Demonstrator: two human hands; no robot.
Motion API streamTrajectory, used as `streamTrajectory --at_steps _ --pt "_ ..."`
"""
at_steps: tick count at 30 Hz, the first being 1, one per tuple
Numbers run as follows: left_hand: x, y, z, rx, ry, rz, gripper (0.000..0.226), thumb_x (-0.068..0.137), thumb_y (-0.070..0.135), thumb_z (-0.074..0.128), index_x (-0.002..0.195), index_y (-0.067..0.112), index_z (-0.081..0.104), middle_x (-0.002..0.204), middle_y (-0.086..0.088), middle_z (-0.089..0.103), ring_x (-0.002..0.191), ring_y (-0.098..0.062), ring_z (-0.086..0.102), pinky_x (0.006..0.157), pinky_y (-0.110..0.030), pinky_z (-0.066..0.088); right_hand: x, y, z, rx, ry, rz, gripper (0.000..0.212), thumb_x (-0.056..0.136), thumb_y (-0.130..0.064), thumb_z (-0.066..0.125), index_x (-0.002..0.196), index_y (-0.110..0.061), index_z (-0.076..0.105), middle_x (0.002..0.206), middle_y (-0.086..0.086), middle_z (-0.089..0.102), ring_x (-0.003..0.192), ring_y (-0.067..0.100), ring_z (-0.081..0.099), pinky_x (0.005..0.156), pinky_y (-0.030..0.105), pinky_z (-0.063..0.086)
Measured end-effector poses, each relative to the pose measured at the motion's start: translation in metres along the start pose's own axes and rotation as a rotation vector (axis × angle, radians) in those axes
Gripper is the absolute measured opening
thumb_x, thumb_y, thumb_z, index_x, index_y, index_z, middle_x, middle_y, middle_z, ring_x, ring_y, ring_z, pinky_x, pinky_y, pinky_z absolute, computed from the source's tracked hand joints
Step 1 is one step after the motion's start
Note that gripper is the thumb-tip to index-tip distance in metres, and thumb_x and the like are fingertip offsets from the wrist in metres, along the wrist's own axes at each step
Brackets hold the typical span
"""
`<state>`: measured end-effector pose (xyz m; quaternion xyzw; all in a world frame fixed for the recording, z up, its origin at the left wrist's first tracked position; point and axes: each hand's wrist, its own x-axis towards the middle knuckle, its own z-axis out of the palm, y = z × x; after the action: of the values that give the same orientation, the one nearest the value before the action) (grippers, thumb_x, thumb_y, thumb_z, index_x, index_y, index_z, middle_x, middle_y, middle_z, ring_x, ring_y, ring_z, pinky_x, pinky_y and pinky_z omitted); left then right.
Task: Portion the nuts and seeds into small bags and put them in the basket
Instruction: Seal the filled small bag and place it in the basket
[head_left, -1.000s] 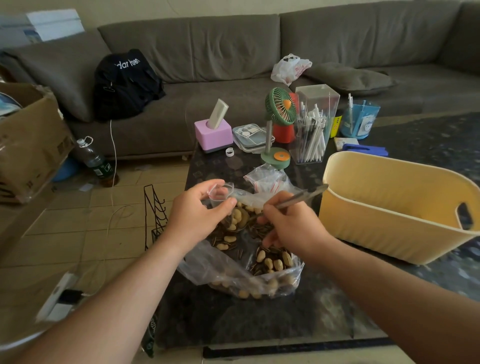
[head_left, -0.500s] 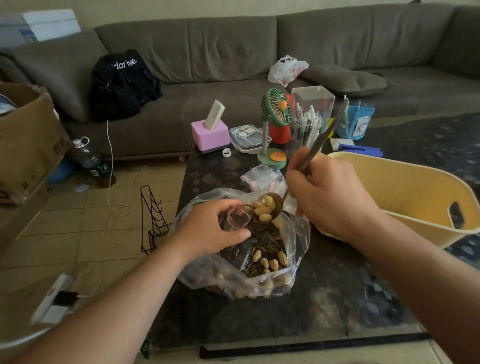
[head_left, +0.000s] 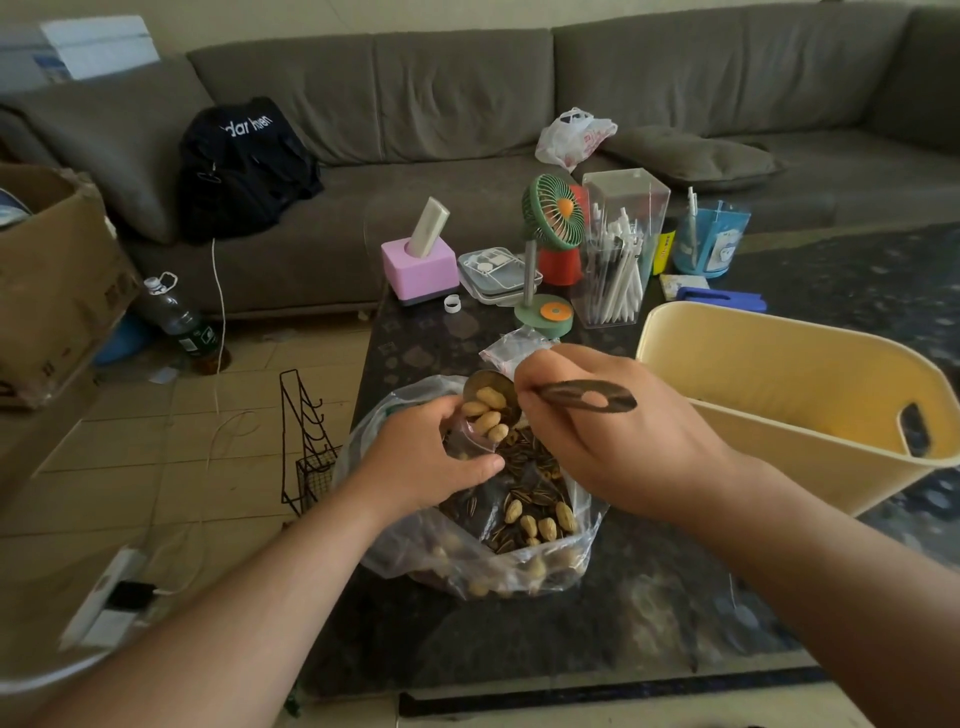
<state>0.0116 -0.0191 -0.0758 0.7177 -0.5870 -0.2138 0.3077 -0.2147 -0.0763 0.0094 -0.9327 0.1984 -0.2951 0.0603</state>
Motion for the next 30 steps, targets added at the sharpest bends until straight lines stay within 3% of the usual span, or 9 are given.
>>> streamTrajectory --at_steps 4,11,16,18,21,23,25,27,30 --pt "0.0 0.0 0.003 0.006 0.055 -0.034 0.062 0.065 0.07 0.074 0.119 0.04 0.071 0.105 0.025 0.076 0.104 0.004 0.069 0.096 -0.035 0.059 -0.002 -0.001 0.007 -0.001 0.012 0.018 0.027 0.106 -0.035 0.038 0.111 -0.018 0.058 0.09 -0.004 0.056 0.062 0.028 0.055 0.05 0.044 0.049" --pt "-0.002 0.004 0.006 -0.001 0.125 -0.031 0.03 0.08 0.046 0.084 0.107 0.037 0.074 0.093 0.023 0.076 0.091 0.007 0.067 0.081 -0.021 0.054 -0.003 0.003 0.013 -0.025 0.026 0.017 0.026 0.109 -0.034 0.039 0.115 -0.018 0.059 0.095 -0.002 0.057 0.064 0.026 0.056 0.051 0.044 0.05" --pt "-0.004 0.003 0.005 -0.062 0.118 -0.046 0.024 0.08 0.04 0.084 0.102 0.036 0.075 0.094 0.023 0.077 0.091 0.005 0.071 0.089 -0.031 0.061 -0.005 0.006 0.014 -0.013 0.04 0.017 0.025 0.109 -0.032 0.042 0.117 -0.016 0.06 0.098 -0.002 0.059 0.067 0.025 0.057 0.053 0.043 0.05" --pt "-0.004 0.003 0.003 -0.074 0.121 -0.054 0.03 0.079 0.043 0.081 0.107 0.036 0.075 0.096 0.026 0.076 0.093 0.004 0.072 0.091 -0.036 0.062 -0.006 0.008 0.014 0.013 0.073 0.023 0.023 0.108 -0.03 0.046 0.117 -0.015 0.061 0.1 -0.003 0.061 0.069 0.022 0.058 0.054 0.04 0.05" --pt "-0.003 0.001 -0.005 -0.041 0.14 -0.092 0.049 0.087 0.044 0.077 0.134 0.039 0.065 0.103 0.026 0.073 0.097 0.006 0.069 0.092 -0.031 0.06 -0.007 0.014 0.012 0.026 0.073 0.065 0.025 0.107 -0.035 0.041 0.114 -0.02 0.061 0.098 -0.004 0.06 0.071 0.023 0.059 0.056 0.044 0.053" --pt "-0.003 0.002 -0.012 -0.034 0.139 -0.121 0.049 0.092 0.046 0.073 0.136 0.043 0.052 0.106 0.019 0.072 0.094 0.001 0.07 0.084 -0.033 0.06 -0.012 0.022 0.017 0.034 -0.019 0.043 0.024 0.108 -0.037 0.039 0.115 -0.024 0.058 0.099 -0.004 0.059 0.073 0.023 0.06 0.059 0.046 0.054" --pt "-0.001 0.001 -0.016 -0.067 0.113 -0.139 0.036 0.096 0.044 0.07 0.122 0.042 0.045 0.107 0.011 0.074 0.093 -0.009 0.072 0.081 -0.04 0.061 -0.021 0.03 0.024 0.015 -0.166 -0.04 0.019 0.108 -0.032 0.045 0.123 -0.026 0.055 0.111 0.0 0.057 0.08 0.023 0.063 0.062 0.044 0.057" --pt "-0.001 0.0 -0.018 -0.104 0.066 -0.13 0.024 0.098 0.033 0.07 0.107 0.04 0.049 0.12 0.012 0.073 0.106 -0.009 0.071 0.094 -0.044 0.059 -0.036 0.035 0.034 -0.078 -0.307 -0.135 0.031 0.1 -0.021 0.057 0.13 -0.028 0.053 0.124 0.005 0.053 0.092 0.025 0.064 0.063 0.041 0.059" --pt "0.0 -0.002 -0.018 -0.139 -0.006 -0.123 0.017 0.093 0.017 0.068 0.085 0.032 0.069 0.138 0.02 0.065 0.12 -0.004 0.061 0.115 -0.045 0.046 -0.058 0.037 0.057 -0.217 -0.469 -0.182 0.037 0.099 -0.028 0.057 0.134 -0.035 0.047 0.143 0.006 0.042 0.121 0.028 0.054 0.074 0.042 0.061"
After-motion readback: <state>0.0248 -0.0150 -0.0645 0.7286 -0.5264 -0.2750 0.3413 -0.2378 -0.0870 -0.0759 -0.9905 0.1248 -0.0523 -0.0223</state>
